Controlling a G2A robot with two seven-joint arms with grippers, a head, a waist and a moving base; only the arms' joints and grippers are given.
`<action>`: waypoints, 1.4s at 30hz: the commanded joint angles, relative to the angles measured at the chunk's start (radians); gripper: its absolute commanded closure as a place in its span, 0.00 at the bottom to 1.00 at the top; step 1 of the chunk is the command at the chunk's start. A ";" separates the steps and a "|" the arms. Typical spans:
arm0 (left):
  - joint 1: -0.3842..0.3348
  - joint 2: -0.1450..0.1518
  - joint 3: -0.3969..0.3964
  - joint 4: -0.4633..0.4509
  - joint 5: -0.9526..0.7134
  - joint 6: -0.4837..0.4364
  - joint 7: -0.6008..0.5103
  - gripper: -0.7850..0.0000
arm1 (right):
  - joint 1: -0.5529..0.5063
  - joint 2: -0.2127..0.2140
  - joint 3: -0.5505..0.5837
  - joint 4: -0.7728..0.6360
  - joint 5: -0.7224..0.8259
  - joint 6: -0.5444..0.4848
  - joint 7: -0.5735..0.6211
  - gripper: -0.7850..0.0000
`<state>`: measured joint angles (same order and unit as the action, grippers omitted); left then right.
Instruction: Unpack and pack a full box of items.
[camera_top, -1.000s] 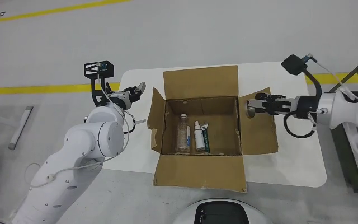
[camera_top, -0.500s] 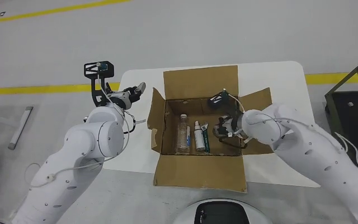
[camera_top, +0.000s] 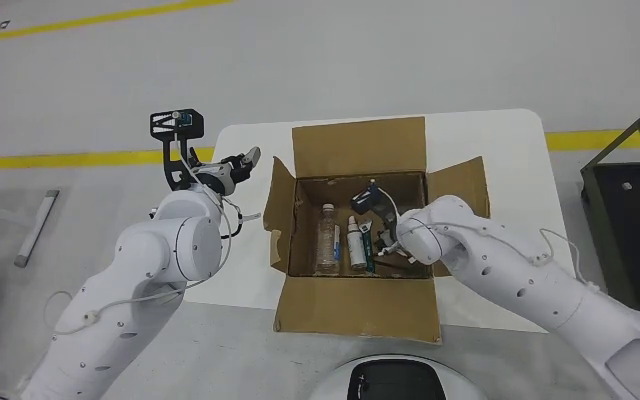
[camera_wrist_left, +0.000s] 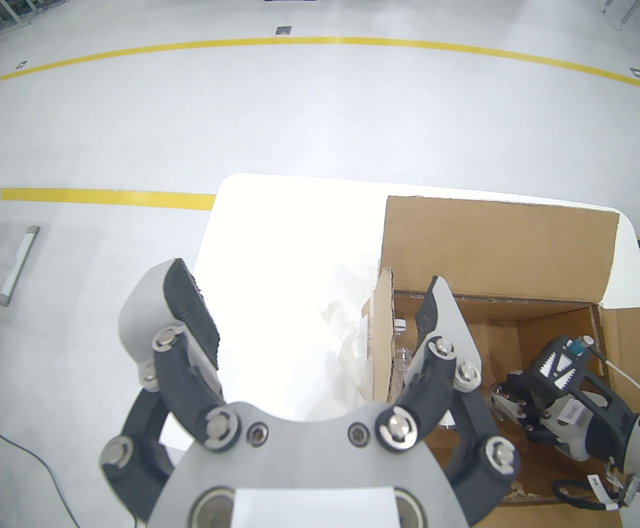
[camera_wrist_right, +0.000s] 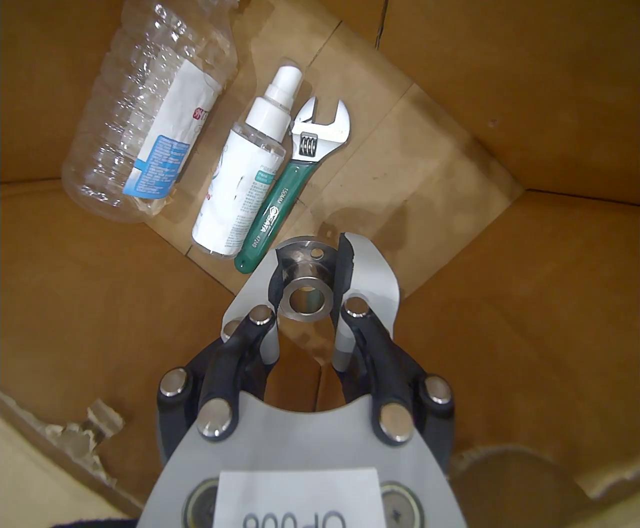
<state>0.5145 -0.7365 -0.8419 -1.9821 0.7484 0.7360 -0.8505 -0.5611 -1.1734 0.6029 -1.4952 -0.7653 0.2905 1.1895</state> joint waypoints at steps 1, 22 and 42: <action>0.000 0.000 0.000 0.000 0.000 0.000 0.000 0.00 | 0.006 -0.010 -0.013 0.021 -0.009 0.004 -0.004 0.82; 0.000 0.000 0.000 0.000 0.000 0.000 0.000 0.00 | -0.057 0.023 0.356 -0.180 0.135 0.050 -0.048 0.91; 0.000 0.000 0.000 0.000 0.000 0.000 0.000 0.00 | -0.630 0.117 1.362 -0.351 0.638 -0.028 -0.011 0.61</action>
<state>0.5145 -0.7365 -0.8419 -1.9821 0.7484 0.7360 -0.8505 -1.1649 -1.0549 1.9480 -1.8645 -0.1864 0.2803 1.1778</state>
